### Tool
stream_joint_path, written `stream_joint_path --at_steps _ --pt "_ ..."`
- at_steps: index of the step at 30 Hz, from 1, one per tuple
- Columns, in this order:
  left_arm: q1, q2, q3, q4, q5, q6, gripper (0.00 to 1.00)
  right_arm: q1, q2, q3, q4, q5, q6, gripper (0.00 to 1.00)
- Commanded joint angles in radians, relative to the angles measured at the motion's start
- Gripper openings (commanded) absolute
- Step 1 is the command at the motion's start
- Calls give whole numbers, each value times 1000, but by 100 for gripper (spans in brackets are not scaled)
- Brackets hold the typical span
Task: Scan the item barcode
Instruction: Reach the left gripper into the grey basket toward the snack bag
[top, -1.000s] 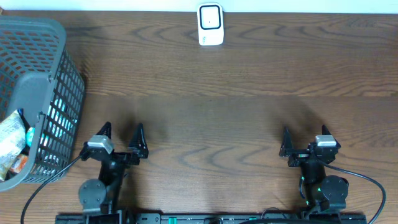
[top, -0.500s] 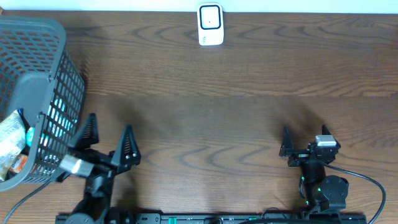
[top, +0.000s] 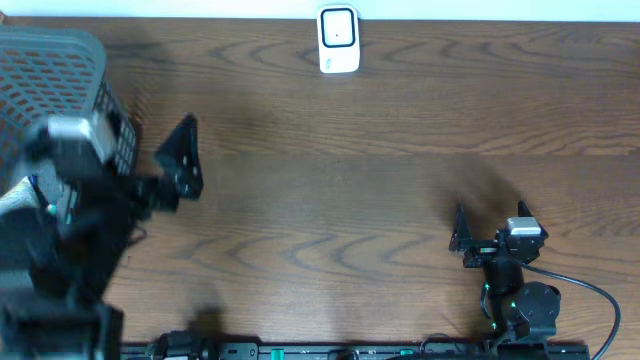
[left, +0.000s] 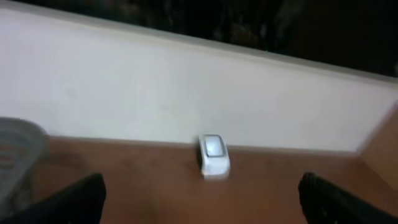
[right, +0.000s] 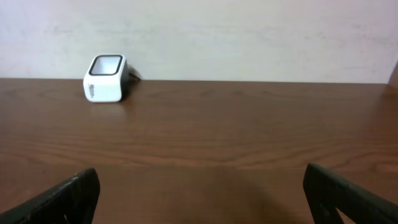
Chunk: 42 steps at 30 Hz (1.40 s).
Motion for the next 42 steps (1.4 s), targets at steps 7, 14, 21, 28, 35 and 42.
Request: stream_joint_path --at_steps 7,14,21,28,35,42 --pt "1 227 317 -131 76 69 98 -2 -6 -2 -5 2 10 99" --pt "124 531 792 -557 -216 13 98 -2 -6 -2 -5 2 10 99" --pt "317 777 1032 -716 -680 9 98 -2 -6 -2 -5 2 10 99" --pt "432 872 1002 -736 -747 9 98 -2 -6 -2 -5 2 10 99" --pt "470 931 832 -734 -866 9 98 -2 -6 -2 -5 2 10 99" --pt "470 935 555 -628 -1050 -6 98 -2 -6 -2 -5 2 10 99"
